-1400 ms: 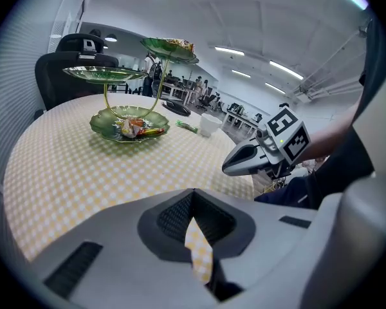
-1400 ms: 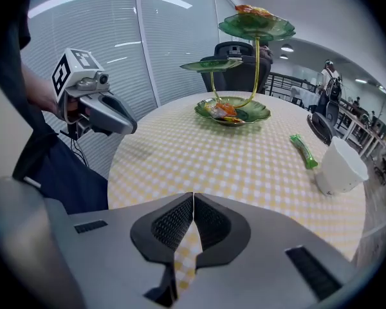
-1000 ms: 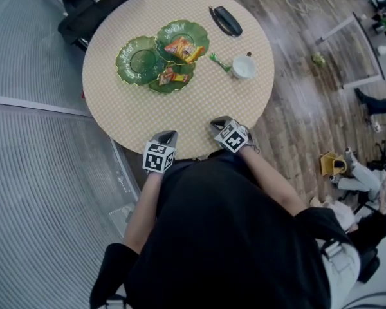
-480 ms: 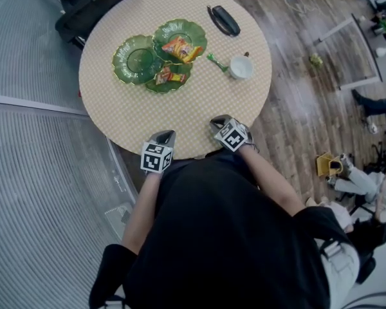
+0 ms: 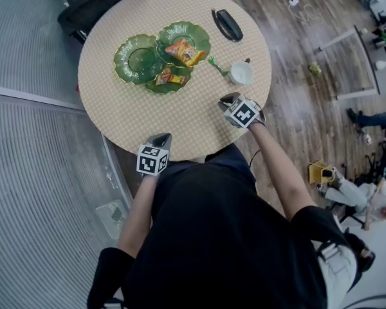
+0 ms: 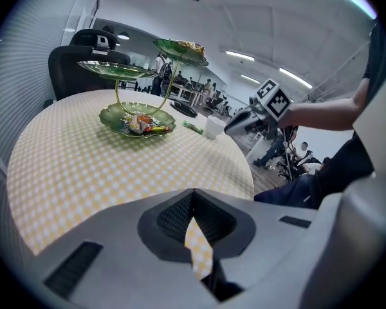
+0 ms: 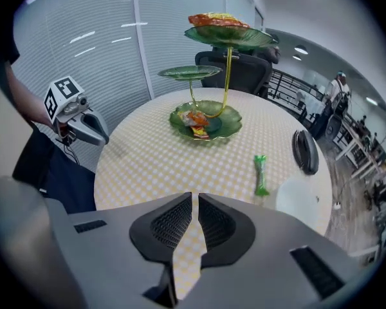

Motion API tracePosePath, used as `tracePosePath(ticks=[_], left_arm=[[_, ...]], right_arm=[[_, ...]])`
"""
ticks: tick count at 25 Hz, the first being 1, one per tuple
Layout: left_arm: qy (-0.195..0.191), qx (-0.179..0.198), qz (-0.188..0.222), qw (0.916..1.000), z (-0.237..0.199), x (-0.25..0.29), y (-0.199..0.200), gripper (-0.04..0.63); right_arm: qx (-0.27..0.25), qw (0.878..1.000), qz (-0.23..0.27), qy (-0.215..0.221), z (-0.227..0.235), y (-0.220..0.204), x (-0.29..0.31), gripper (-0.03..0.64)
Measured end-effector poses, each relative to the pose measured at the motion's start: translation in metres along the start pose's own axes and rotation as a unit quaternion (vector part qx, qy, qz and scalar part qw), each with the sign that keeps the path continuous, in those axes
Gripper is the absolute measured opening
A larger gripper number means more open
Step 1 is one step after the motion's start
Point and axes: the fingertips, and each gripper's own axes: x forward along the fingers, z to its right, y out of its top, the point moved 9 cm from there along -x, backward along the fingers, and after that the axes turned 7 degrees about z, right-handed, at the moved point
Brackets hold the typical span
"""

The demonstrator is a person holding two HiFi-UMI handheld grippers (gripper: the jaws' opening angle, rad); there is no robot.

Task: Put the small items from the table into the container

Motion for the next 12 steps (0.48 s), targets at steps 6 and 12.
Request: tracePosePath(ticks=[6,12], left_arm=[[0.031,-0.037,0.002,0.9988,0.002,-0.007,-0.005,0.003],[0.079,-0.074,0.021,0.9939,0.012,-0.004,-0.001,0.003]], right_arm=[[-0.005,0.993,-0.1,0.061,0.081,0.07,-0.02,0.034],[0.03,0.975,-0.19,0.111,0.146,0.085,0.021,0.07]])
